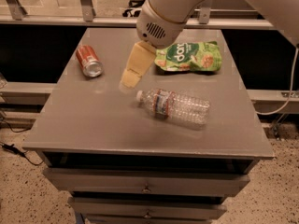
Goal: Place coke can upright
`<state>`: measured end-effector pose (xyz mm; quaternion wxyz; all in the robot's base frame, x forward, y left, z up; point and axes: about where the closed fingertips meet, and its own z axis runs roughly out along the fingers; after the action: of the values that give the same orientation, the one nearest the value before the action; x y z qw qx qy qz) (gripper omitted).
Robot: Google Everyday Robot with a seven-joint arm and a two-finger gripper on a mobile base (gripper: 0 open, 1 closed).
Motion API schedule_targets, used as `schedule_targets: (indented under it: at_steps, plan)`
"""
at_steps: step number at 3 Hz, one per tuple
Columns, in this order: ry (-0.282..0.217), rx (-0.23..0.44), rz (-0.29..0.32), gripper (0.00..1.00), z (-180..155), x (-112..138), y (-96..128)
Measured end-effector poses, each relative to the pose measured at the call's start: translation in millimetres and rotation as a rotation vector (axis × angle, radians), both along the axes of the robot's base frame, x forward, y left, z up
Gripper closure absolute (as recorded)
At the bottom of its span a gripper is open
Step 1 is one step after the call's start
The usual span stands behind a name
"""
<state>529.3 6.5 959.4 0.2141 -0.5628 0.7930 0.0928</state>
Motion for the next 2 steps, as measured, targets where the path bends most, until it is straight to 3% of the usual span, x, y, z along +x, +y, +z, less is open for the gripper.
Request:
schedule_targets:
  at_steps: [1,2]
  plan:
    - [0.008,0.022,0.011,0.00,-1.8,0.4,4.9]
    - [-0.005,0.110,-0.018,0.00,-11.1,27.9,34.5]
